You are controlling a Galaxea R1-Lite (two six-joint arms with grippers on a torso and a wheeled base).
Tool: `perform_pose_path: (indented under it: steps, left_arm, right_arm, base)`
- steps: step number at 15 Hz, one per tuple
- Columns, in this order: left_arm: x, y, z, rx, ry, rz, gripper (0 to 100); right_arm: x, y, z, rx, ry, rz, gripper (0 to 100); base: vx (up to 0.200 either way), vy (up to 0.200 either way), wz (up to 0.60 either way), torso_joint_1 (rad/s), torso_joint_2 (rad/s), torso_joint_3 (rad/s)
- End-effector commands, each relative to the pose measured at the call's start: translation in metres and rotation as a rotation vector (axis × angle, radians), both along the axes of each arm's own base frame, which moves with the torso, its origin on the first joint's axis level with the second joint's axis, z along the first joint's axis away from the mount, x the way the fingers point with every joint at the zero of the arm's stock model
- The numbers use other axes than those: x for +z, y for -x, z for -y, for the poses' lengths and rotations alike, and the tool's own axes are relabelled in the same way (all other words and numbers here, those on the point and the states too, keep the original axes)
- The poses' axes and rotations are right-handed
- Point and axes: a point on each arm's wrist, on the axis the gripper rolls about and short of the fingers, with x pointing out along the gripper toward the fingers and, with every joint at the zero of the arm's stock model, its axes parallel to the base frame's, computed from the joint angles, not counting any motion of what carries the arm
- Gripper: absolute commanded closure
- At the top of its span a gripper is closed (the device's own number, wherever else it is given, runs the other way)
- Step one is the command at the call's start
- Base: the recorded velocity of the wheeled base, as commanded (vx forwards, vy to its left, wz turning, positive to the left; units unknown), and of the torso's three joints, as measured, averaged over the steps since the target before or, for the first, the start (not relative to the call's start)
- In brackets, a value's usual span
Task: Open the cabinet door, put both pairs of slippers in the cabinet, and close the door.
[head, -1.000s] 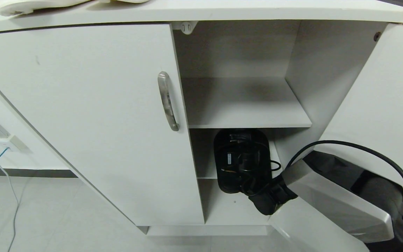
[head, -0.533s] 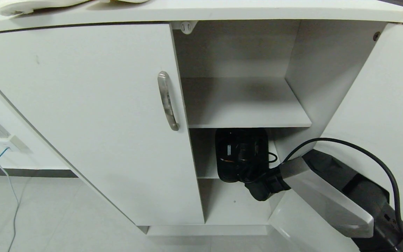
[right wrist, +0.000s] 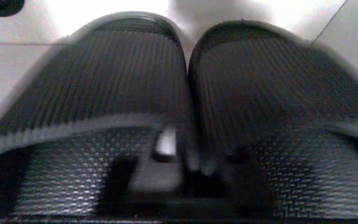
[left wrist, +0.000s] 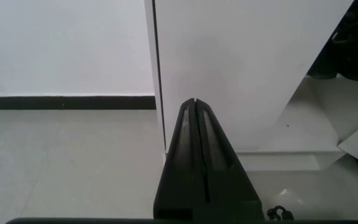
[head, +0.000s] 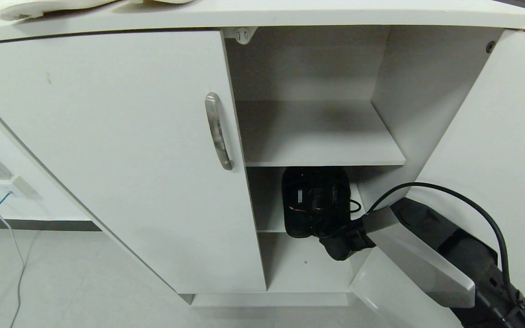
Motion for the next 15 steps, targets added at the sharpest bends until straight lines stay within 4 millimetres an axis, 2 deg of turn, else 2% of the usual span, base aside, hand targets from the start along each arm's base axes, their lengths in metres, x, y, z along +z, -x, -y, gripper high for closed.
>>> perform_pose_path:
  steps: [1, 5, 7, 12, 13, 15]
  left_arm:
    - [0.0, 0.0, 0.0, 0.001, 0.0, -0.001, 100]
    - [0.0, 0.0, 0.0, 0.001, 0.001, -0.001, 100]
    - [0.0, 0.0, 0.0, 0.001, 0.0, -0.001, 100]
    - [0.0, 0.0, 0.0, -0.004, 0.0, -0.001, 100]
    - [0.0, 0.0, 0.0, -0.004, 0.0, -0.001, 100]
    - [0.0, 0.0, 0.0, -0.004, 0.0, -0.001, 100]
  right_arm:
    - [-0.002, 0.0, 0.0, 0.0, 0.001, -0.002, 0]
    - [0.002, 0.013, 0.002, 0.011, 0.02, -0.029, 0]
    - [0.008, 0.028, 0.002, 0.028, 0.021, -0.03, 0]
    - [0.03, 0.084, 0.011, 0.078, 0.028, -0.037, 0]
    - [0.033, 0.091, 0.012, 0.084, 0.032, -0.043, 0]
    - [0.039, 0.123, 0.015, 0.114, 0.013, -0.077, 0]
  base:
    - [0.0, 0.0, 0.0, 0.0, 0.0, 0.0]
    - [0.0, 0.0, 0.0, 0.0, 0.0, 0.0]
    - [0.0, 0.0, 0.0, 0.0, 0.0, 0.0]
    - [0.0, 0.0, 0.0, 0.0, 0.0, 0.0]
    - [0.0, 0.0, 0.0, 0.0, 0.0, 0.0]
    - [0.0, 0.0, 0.0, 0.0, 0.0, 0.0]
